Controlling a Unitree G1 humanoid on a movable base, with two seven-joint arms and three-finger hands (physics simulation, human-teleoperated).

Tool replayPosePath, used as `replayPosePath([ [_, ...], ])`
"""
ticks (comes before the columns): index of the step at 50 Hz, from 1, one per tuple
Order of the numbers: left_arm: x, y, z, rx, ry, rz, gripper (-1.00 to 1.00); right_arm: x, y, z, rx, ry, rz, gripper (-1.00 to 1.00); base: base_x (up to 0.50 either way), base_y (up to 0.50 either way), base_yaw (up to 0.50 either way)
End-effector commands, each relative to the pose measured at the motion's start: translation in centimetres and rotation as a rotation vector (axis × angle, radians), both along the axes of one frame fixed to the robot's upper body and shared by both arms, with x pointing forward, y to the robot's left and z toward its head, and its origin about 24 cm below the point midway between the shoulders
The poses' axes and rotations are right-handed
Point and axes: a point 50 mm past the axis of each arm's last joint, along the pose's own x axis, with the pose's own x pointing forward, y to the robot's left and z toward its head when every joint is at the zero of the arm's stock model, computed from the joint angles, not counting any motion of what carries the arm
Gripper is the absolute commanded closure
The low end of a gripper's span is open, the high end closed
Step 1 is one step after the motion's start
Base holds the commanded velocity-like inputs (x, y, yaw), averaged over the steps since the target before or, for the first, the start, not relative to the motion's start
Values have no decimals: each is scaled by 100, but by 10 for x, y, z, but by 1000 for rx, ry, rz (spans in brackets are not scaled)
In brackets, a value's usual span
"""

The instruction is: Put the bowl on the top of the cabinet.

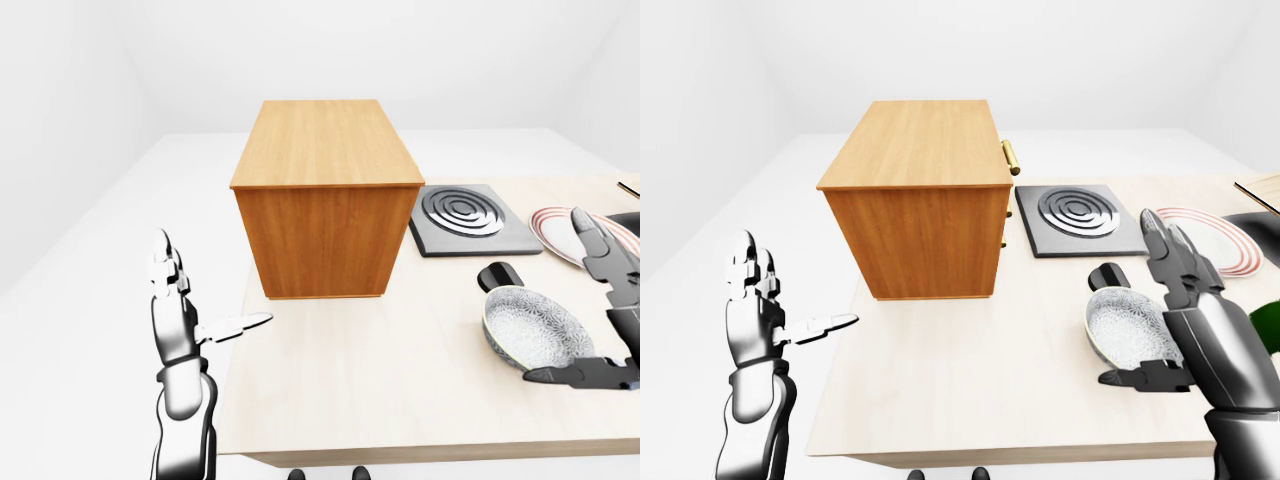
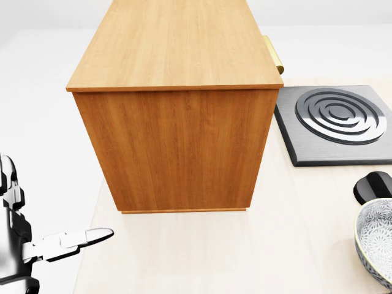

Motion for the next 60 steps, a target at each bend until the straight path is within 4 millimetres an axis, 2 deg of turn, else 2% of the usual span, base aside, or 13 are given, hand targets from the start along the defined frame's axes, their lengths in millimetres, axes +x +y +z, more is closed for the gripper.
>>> replayPosePath([
  [1, -1, -2, 0, -1, 1, -12, -100, -12, -18, -16, 47, 72, -110, -100, 0, 0, 0],
  [9, 0, -2, 0, -1, 1, -13, -100, -17, -21, -28, 89, 121, -142, -100, 0, 0, 0],
  [13, -1, -2, 1, 0, -2, -15, -100, -17, -29, -46, 131, 196, -182, -100, 0, 0, 0],
  [23, 0, -2, -1, -1, 5, -16, -100, -19, -37, -66, 170, 285, -228, -100, 0, 0, 0],
  [32, 0, -2, -2, -1, 12, -20, -100, -18, -49, -105, 212, 477, -277, -100, 0, 0, 0],
  [36, 0, -2, -2, 1, 9, -17, -100, -19, -51, -116, 215, 516, -303, -100, 0, 0, 0],
  [53, 1, -2, 0, 4, 1, -5, -100, -14, -64, -138, 163, 576, -387, -100, 0, 0, 0],
  [60, 1, -2, 0, 4, 2, -8, -100, -12, -68, -141, 144, 579, -402, -100, 0, 0, 0],
])
